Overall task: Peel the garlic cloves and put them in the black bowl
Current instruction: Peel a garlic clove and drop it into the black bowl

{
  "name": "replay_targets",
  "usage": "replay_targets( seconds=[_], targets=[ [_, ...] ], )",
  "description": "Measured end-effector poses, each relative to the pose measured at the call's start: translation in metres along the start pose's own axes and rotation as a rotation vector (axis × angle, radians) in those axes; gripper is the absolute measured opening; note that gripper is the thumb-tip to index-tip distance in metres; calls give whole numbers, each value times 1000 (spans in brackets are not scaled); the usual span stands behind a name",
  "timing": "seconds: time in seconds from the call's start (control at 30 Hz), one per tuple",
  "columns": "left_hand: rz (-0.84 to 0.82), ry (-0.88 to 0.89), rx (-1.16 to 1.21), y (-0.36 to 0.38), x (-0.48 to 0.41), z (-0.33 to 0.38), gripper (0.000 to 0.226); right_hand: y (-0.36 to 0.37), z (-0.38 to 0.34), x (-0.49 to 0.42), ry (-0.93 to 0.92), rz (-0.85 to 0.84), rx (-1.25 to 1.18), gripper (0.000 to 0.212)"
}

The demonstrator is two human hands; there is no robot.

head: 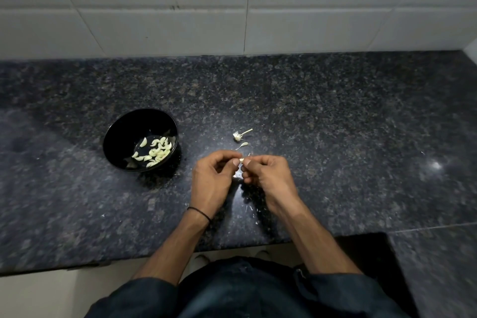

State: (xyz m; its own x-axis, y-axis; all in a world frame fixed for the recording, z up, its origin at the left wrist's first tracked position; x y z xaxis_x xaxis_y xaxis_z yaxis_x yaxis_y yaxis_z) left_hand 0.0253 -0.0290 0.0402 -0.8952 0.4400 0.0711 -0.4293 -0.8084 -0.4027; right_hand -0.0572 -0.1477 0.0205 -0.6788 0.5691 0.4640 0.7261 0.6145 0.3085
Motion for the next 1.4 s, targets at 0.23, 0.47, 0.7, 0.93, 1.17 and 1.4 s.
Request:
replay_targets(
  seconds=[0.23, 0.47, 0.7, 0.93, 1.17, 1.4],
  targets=[
    [-52, 3, 21, 1, -2, 0, 15, -1, -12, 1, -104, -63, 212, 14],
    [-85, -49, 156, 5, 0, 1, 19, 0, -4, 2, 47, 8, 6, 18],
    [-78, -55, 180, 4, 2, 2, 18, 1, 9, 1, 150, 68, -132, 21],
    [-62, -119, 207, 3, -1, -10, 22, -15, 1, -12, -91, 132, 194, 28],
    [-39, -157, 163, 4, -1, -21, 19, -13, -13, -43, -235, 208, 566, 26],
    [-47, -193, 135, 5, 1, -25, 21, -2, -22, -61, -289, 237, 813, 25]
  ],
)
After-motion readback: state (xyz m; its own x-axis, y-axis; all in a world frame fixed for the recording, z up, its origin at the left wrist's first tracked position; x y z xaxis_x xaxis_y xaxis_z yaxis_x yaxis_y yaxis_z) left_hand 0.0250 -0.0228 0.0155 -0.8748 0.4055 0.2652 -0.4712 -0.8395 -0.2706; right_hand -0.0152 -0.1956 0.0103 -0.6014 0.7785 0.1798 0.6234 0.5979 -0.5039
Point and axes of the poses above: each hand's wrist, its own x-axis away from the middle knuckle, its own y-axis out of the palm, z = x × y, the point moved 8 cm from there along -x, towards the middle knuckle, and after that the axes turned 14 degrees about -x, right-handed, at the moved point
